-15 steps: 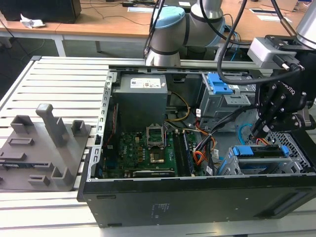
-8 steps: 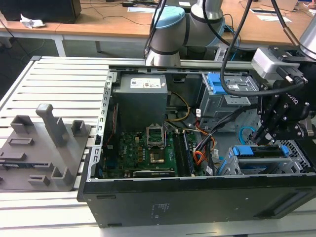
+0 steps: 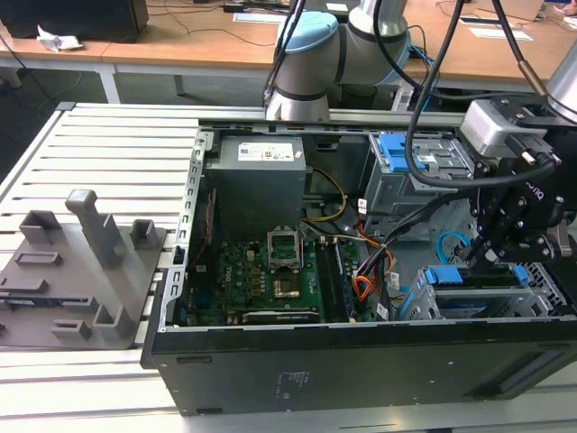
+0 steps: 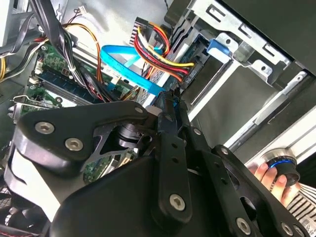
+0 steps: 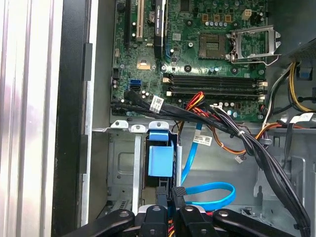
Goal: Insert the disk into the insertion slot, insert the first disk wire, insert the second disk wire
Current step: 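Insert the second disk wire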
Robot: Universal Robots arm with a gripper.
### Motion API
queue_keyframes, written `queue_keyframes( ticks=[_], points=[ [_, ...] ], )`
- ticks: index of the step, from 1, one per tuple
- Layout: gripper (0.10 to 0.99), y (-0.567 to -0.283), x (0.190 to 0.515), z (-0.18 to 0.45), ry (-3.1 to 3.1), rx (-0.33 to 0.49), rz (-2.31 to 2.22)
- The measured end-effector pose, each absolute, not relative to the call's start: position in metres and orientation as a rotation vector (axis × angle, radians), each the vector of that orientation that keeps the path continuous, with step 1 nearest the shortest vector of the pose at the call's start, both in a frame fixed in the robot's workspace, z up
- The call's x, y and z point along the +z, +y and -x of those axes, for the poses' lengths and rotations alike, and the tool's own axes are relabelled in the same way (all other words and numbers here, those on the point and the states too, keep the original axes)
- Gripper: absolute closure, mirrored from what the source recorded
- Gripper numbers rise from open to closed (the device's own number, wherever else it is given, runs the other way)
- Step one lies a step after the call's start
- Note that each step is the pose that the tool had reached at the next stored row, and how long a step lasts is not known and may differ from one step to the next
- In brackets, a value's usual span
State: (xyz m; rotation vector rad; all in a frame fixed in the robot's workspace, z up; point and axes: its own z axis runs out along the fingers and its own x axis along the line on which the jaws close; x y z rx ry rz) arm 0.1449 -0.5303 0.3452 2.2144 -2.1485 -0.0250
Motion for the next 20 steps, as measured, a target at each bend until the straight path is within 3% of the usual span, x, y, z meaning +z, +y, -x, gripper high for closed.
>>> queue_keyframes(
  ticks=[15,17,20],
  points=[
    [0.925,-0.5323,0.3363,-0.1479,-2.15,-0.029,-2.217],
    [0.851,-0.5324,0.3363,-0.1479,-2.15,-0.029,-2.216],
    [0.851,-0.5324,0.3434,-0.1479,-2.15,-0.029,-2.216]
  ],
)
